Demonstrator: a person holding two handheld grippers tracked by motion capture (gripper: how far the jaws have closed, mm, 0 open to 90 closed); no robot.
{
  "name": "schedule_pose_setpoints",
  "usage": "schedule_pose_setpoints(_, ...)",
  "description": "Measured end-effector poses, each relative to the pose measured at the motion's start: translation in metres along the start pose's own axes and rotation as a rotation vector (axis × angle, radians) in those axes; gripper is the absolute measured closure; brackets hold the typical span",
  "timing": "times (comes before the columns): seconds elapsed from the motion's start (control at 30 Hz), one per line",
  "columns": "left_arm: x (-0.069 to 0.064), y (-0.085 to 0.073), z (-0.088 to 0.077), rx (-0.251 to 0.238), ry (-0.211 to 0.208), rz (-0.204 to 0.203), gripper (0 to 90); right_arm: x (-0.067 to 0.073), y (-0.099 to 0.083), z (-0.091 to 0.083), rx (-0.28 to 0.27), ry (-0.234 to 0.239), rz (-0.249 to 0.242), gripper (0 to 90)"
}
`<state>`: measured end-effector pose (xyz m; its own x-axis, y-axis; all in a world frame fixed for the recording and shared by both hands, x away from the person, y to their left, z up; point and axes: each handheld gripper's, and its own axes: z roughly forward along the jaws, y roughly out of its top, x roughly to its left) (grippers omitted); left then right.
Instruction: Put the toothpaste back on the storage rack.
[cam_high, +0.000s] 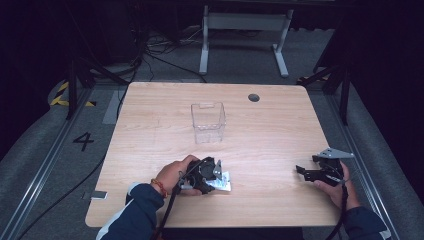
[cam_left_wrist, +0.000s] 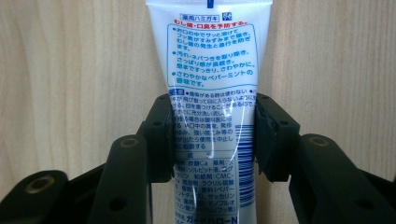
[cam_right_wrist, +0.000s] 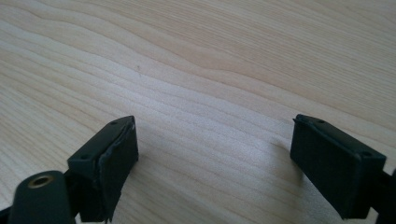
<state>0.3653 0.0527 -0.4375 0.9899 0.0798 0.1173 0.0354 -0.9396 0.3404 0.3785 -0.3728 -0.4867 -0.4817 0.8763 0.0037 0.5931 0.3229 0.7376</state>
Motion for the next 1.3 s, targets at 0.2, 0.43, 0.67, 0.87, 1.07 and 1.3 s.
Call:
schedule_pose_setpoints(0.2, 0.003, -0.007, -0.008, -0.037, 0.027, -0.041, 60.2, 0.000, 0.000, 0.000, 0.000, 0.001, -0.001, 15.4)
schedule_pose_setpoints(0.43, 0.008, -0.016, -0.019, -0.117, 0.036, -0.094, 62.7, 0.000, 0.000, 0.000, 0.000, 0.001, -0.001, 15.4)
schedule_pose_setpoints(0.67, 0.015, -0.024, -0.032, -0.185, 0.040, -0.143, 64.6, 0.000, 0.000, 0.000, 0.000, 0.001, -0.001, 15.4)
schedule_pose_setpoints(0.87, 0.015, -0.027, -0.040, -0.212, 0.058, -0.149, 65.5, 0.000, 0.000, 0.000, 0.000, 0.001, -0.001, 15.4)
schedule_pose_setpoints(1.07, 0.017, -0.033, -0.052, -0.268, 0.088, -0.175, 66.2, 0.000, 0.000, 0.000, 0.000, 0.001, -0.001, 15.4)
schedule_pose_setpoints(1.3, 0.020, -0.040, -0.067, -0.323, 0.115, -0.215, 66.2, 0.000, 0.000, 0.000, 0.000, 0.001, -0.001, 15.4)
